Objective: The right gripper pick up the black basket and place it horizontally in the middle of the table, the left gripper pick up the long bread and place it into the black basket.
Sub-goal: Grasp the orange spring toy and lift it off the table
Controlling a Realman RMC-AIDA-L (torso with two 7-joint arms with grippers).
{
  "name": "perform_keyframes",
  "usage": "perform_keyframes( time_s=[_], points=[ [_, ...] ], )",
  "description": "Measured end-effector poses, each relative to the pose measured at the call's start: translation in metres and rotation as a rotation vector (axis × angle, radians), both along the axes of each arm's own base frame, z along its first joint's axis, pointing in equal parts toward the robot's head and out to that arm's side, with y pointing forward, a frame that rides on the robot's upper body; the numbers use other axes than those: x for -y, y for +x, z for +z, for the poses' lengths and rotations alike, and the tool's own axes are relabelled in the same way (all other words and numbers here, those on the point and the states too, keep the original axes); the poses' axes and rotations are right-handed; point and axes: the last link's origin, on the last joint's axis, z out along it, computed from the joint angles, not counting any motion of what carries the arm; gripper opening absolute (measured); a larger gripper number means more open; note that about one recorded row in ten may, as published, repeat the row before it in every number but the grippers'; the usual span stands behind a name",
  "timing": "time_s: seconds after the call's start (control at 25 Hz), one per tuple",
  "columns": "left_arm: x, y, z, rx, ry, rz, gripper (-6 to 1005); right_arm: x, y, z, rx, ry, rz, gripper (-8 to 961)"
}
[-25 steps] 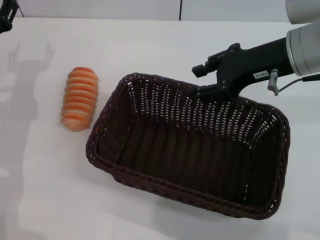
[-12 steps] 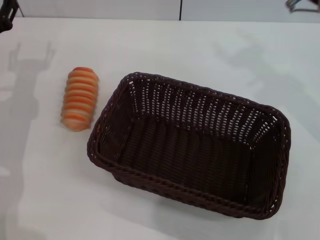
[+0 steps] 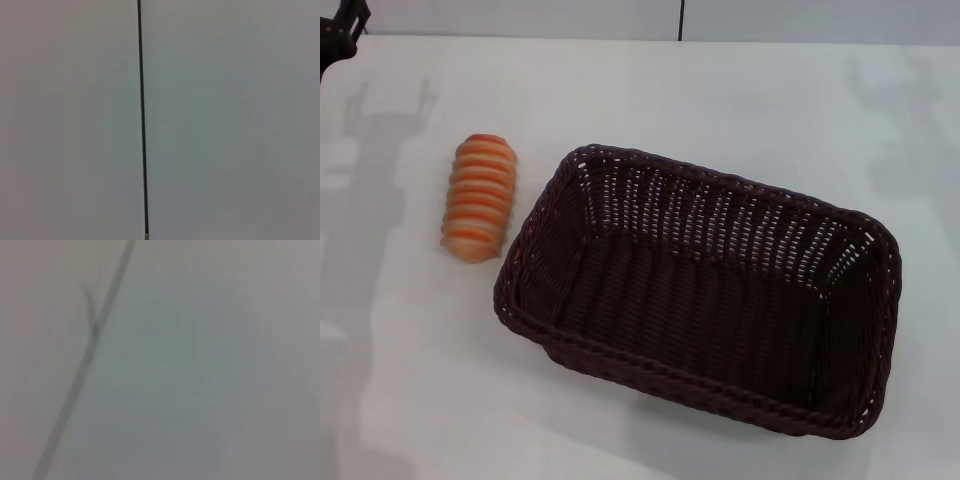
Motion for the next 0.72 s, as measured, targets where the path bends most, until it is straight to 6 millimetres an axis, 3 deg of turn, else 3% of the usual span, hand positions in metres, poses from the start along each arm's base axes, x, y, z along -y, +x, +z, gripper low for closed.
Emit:
perform_keyframes(
  time_s=[0.12,0.24,0.44,0.72],
  points=[
    [-0.003,0.001,-0.001,-0.011,-0.008,0.006,825,-0.001,-0.002,0.003,0.122,0.139,-0.061,808],
    [-0.003,0.001,-0.001,-0.011,-0.008,0.006,825,0.01,-0.001,-0.007,0.262,0.315,-0.046,808],
    [-0.004,0.002,-0.003,-0.02,-0.015,0.008,824,0.044,0.019,-0.023,0.14,0.385,0.079,809],
    [-0.005,0.015,-0.015,-0.022,-0.119,-0.031,824,0.102,0.101,-0.031,-0.25,0.363,-0.124,809]
  ],
)
